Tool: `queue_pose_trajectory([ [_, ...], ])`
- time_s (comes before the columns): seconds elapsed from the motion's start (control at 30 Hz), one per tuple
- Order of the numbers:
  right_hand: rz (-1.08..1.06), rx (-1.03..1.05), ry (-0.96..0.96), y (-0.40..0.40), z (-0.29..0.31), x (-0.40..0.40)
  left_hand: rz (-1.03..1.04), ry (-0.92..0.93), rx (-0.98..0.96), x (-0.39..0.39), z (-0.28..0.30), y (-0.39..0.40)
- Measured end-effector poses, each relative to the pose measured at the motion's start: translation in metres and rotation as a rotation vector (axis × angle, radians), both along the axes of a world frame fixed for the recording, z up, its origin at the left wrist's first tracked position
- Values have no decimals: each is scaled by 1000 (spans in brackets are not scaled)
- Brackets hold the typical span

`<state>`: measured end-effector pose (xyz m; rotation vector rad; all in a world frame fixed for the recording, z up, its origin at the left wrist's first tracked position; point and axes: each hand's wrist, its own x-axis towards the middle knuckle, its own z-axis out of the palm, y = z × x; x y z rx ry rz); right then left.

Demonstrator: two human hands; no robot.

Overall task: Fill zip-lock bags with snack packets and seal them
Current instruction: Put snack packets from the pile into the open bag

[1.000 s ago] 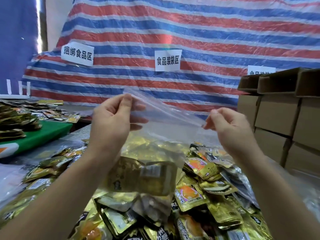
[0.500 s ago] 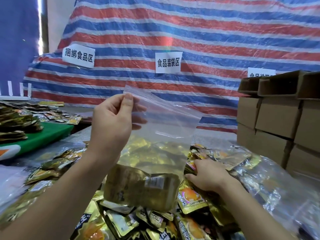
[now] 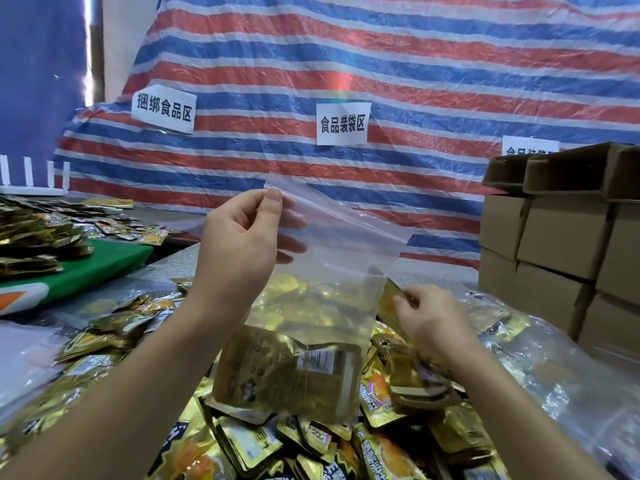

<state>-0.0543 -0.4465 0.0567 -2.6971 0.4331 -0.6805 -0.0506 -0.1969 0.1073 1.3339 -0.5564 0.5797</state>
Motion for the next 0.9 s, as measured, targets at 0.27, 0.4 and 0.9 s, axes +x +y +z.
queue_pose_trajectory([
  [0.27,78,70,-54,-4,11,-5,-15,-1,13,-1,-2,-2],
  [0.4,37,-54,333,-9,6,1,-20,0,27,-2,-2,-3],
  [0.9,261,787,-68,-14,15,-8,-37,3,45,-4,-3,-4],
])
